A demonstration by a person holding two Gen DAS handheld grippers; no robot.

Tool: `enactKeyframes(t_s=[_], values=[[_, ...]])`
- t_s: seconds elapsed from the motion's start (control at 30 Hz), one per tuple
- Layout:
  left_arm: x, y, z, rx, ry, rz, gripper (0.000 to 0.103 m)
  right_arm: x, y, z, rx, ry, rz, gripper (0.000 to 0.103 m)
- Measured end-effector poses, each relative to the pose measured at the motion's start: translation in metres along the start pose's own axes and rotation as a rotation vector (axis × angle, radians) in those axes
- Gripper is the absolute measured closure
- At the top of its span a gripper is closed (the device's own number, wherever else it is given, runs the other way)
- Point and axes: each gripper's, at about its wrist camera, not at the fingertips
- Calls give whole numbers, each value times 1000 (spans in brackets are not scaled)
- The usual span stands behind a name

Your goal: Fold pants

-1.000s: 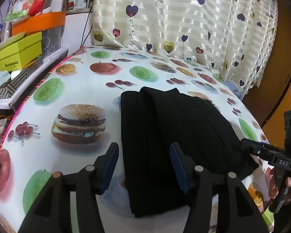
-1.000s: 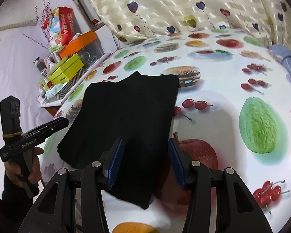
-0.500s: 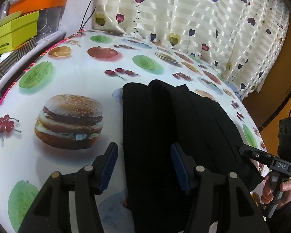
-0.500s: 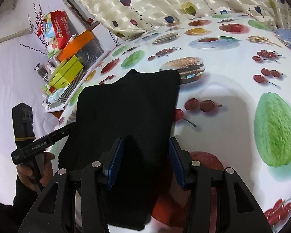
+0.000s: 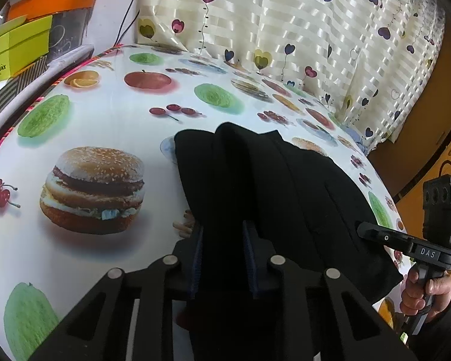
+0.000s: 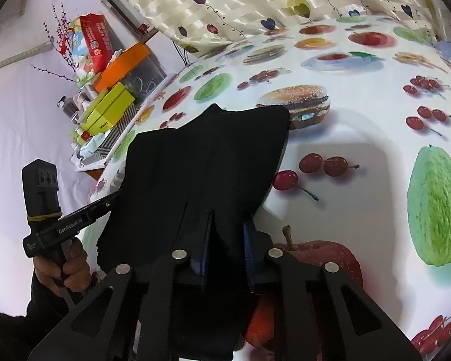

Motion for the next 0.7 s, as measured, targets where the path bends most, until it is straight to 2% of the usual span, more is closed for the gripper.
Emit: enactKeyframes(t_s=[0.07,0.13,0.43,0.7], values=[[2,0,-4,31,20,11,90,1,-2,-2,-2,13,-2,87],[5,-3,-8,31,29,5,95,2,-4,-6,0,31,-7,88],[16,6,-20,-2,59,35,96,15,-21,-13,26,75,-44,89],[41,12,-24,0,95,81,96,37,-44,-4,55,92,-101,90]])
Point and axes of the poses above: each gripper's, at about its wrist camera, not at the fingertips, and z roughly the way its jaws point, y to its right, x to its top, and after that the axes turned 9 degrees about y, right-handed
